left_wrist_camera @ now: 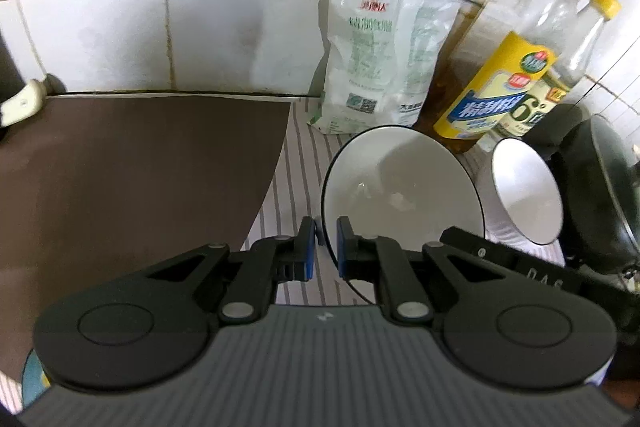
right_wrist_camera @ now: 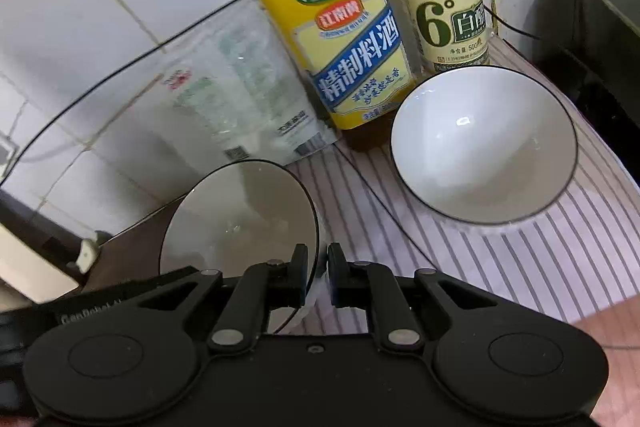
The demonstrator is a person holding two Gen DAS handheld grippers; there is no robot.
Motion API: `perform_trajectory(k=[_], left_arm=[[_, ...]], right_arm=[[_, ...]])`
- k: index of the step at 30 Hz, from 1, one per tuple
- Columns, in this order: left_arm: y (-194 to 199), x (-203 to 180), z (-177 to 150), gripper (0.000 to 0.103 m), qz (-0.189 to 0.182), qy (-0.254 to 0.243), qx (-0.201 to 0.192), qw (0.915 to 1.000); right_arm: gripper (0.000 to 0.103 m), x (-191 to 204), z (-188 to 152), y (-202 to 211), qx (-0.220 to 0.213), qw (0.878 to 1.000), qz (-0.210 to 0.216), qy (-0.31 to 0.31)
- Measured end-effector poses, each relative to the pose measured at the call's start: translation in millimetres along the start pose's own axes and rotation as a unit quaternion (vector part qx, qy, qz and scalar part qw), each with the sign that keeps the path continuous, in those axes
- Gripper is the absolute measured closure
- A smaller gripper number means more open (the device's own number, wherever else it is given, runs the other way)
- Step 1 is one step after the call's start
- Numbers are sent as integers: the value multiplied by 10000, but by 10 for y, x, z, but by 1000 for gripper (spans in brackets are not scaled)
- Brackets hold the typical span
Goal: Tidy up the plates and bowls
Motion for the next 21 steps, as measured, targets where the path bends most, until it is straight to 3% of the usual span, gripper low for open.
perform_trajectory(k=[11, 21], left_arm=[[793, -54, -220, 93, 133, -204, -341, 9991], [1442, -107, -520, 93, 28, -212, -545, 9983]], right_arm=[[88, 251, -211, 654, -156, 9995, 253, 130], [88, 379, -361, 1299, -270, 9987, 342, 253]])
Point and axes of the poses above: each gripper's, at about its wrist camera, not at the fingertips, and y roughly against the way its jaws point, x to its left, z to its top, the point moved 3 cm from there along -y, roughly the way its jaws point, and after that the axes turned 14 degrees about z, right-handed, at the moved point
